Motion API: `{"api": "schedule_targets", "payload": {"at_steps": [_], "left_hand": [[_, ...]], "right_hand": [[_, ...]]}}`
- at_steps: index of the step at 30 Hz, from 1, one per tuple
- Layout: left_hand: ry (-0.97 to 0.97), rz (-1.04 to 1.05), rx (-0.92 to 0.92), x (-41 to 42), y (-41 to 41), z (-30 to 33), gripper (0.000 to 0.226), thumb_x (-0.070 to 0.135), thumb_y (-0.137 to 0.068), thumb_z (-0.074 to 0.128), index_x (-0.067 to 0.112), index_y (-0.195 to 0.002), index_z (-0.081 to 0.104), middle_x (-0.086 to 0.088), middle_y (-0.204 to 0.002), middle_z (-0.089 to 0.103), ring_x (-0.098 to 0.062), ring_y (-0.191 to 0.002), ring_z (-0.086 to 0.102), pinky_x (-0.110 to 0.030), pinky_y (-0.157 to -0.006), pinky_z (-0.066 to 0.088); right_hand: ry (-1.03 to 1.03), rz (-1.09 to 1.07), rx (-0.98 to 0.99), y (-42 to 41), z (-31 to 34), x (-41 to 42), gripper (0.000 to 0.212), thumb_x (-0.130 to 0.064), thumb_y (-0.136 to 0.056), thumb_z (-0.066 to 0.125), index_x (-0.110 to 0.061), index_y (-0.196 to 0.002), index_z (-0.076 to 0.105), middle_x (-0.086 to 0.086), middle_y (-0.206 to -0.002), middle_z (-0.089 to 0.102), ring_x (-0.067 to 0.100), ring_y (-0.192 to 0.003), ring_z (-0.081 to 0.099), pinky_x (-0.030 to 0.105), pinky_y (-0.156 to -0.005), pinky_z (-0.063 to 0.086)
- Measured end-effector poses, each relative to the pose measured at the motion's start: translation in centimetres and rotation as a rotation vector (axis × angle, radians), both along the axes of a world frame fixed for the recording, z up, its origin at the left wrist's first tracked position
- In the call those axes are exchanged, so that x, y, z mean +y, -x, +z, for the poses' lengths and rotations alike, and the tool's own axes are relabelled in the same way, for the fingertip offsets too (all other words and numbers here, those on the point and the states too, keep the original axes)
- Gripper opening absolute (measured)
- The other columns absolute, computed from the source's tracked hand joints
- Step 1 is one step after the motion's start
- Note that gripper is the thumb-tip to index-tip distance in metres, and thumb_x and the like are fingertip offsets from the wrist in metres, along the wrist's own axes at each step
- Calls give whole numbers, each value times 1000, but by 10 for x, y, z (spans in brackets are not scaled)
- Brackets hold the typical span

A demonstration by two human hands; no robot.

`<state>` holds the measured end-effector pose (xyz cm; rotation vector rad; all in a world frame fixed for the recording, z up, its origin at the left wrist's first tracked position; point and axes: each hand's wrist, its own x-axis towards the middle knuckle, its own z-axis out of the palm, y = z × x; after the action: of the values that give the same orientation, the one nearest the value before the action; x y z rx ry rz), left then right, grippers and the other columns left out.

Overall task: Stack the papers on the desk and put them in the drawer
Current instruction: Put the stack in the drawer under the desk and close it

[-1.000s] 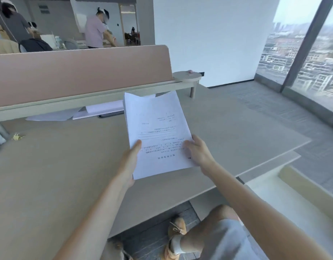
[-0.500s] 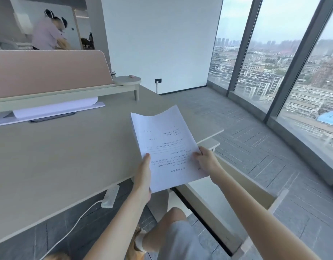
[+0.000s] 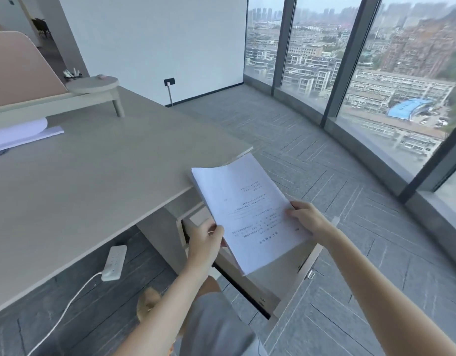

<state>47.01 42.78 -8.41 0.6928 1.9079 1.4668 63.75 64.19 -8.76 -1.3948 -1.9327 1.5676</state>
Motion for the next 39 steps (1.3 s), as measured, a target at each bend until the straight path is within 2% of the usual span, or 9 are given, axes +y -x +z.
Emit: {"api": "schedule_targets", "payload": {"at_steps": [4, 7, 11, 17, 20, 23, 27, 34, 39], "left_hand": [[48, -17, 43, 13, -10, -22, 64, 10, -91, 60, 35, -142, 31, 0, -92, 73, -5, -70, 71, -13, -60, 52], [96, -63, 95, 24, -14, -37, 53, 7, -92, 59, 29, -137, 42, -3, -86, 73, -1, -61, 70, -7, -54, 47], [260, -211, 298, 43, -12, -58, 26, 18, -93, 62, 13, -118, 68, 5, -91, 69, -8, -81, 69, -14, -71, 50], [375, -389, 511, 66, -8, -73, 24, 23, -96, 57, 6, -109, 68, -10, -97, 74, -21, -90, 67, -24, -76, 51], [427, -481, 611, 78, -4, -80, 27, 22, -96, 53, -3, -91, 61, -18, -85, 68, -30, -76, 61, -39, -69, 51], [568, -598, 728, 85, -1, -83, 28, 24, -98, 49, 4, -78, 49, -15, -79, 56, -35, -71, 53, -34, -62, 41], [740, -765, 810, 87, -1, -91, 29, 30, -100, 48, 4, -92, 58, -21, -102, 66, -39, -96, 64, -36, -70, 44], [902, -906, 889, 96, -2, -96, 41, 36, -102, 36, 7, -115, 62, -17, -119, 66, -36, -111, 62, -36, -84, 45], [1060, -1035, 901, 109, 0, -96, 39, 33, -99, 42, 11, -128, 56, -13, -132, 57, -33, -117, 58, -40, -91, 46]], "right_hand": [[-67, 24, -80, -18, -17, 21, 27, 1, -96, 50, -8, -108, 72, 12, -100, 71, 27, -87, 67, 43, -85, 56], [-81, 35, -141, -19, -32, 32, 30, -1, -96, 49, -9, -116, 71, 12, -108, 70, 30, -95, 68, 44, -88, 57], [-125, 73, -260, -6, -46, 45, 39, 3, -89, 44, -7, -114, 72, 15, -108, 71, 35, -100, 70, 42, -80, 58], [-187, 205, -412, 24, -70, 61, 42, 2, -86, 38, -2, -111, 72, 20, -108, 72, 32, -88, 66, 28, -56, 47], [-242, 267, -493, 37, -83, 66, 44, 1, -89, 38, -6, -118, 69, 16, -114, 71, 33, -96, 66, 25, -55, 42], [-271, 323, -546, 44, -96, 69, 42, 0, -90, 36, -9, -116, 67, 14, -112, 68, 28, -89, 61, 23, -50, 41], [-325, 349, -633, 44, -114, 70, 34, 1, -89, 36, -4, -106, 64, 15, -103, 68, 33, -89, 65, 33, -62, 47], [-382, 382, -743, 45, -121, 72, 36, -1, -89, 37, -4, -116, 62, 17, -116, 65, 37, -103, 65, 42, -78, 56], [-376, 375, -756, 47, -116, 65, 13, -10, -93, 47, -5, -81, 50, 17, -104, 61, 37, -101, 62, 36, -68, 44]]}}
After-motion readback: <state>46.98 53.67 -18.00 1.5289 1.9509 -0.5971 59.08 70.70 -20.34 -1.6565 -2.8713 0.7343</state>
